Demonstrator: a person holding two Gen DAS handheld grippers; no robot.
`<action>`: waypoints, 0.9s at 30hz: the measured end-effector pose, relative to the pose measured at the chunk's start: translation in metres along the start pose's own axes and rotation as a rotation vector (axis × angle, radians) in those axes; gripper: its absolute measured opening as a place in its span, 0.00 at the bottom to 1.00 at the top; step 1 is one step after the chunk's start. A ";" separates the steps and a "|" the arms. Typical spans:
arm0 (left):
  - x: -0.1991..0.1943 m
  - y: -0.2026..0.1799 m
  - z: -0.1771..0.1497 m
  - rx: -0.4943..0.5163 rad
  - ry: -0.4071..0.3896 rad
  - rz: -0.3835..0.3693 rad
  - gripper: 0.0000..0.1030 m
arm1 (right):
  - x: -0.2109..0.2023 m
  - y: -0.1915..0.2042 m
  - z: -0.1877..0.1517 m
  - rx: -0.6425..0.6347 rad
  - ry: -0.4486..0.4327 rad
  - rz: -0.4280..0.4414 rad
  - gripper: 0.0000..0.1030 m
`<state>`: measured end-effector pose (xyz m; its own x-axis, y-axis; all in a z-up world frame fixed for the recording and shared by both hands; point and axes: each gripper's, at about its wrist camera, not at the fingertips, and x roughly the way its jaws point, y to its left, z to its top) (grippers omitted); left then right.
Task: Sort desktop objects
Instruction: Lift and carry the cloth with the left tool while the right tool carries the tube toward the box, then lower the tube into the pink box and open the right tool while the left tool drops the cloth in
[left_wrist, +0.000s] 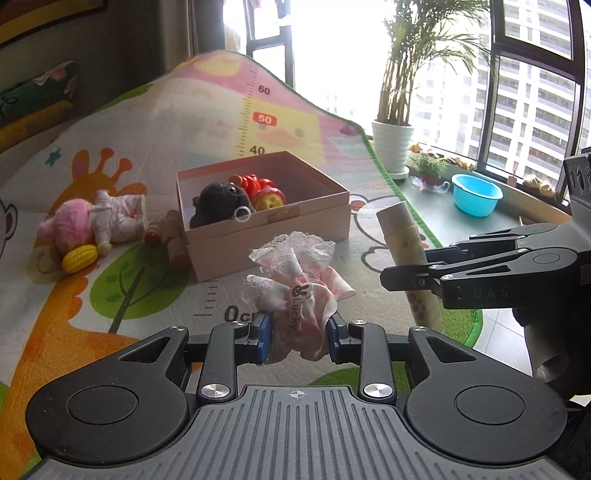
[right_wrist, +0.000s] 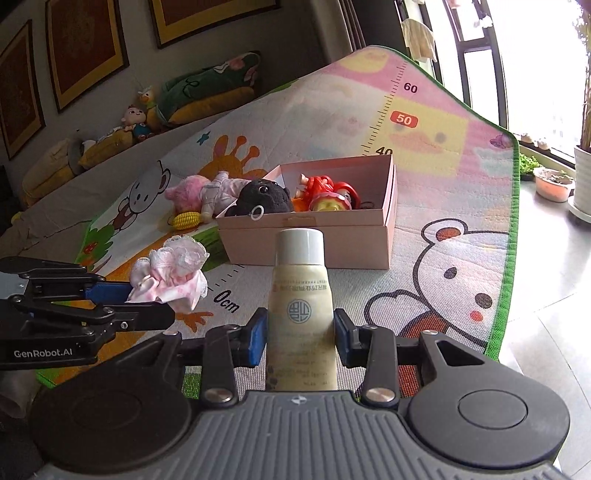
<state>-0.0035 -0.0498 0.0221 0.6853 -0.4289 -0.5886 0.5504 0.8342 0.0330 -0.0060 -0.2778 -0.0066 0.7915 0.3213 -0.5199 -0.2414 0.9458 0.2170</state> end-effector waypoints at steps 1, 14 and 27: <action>-0.001 0.000 0.002 0.002 -0.007 0.002 0.32 | -0.001 0.000 0.001 -0.003 -0.004 -0.001 0.36; -0.005 0.009 0.048 0.019 -0.117 0.016 0.32 | -0.009 0.004 0.040 -0.077 -0.099 -0.014 0.36; 0.029 0.050 0.113 -0.072 -0.171 0.007 0.32 | 0.022 -0.010 0.113 -0.100 -0.183 -0.039 0.36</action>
<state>0.0980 -0.0595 0.0974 0.7635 -0.4708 -0.4420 0.5143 0.8573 -0.0248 0.0770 -0.2852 0.0733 0.8877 0.2797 -0.3657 -0.2564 0.9601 0.1120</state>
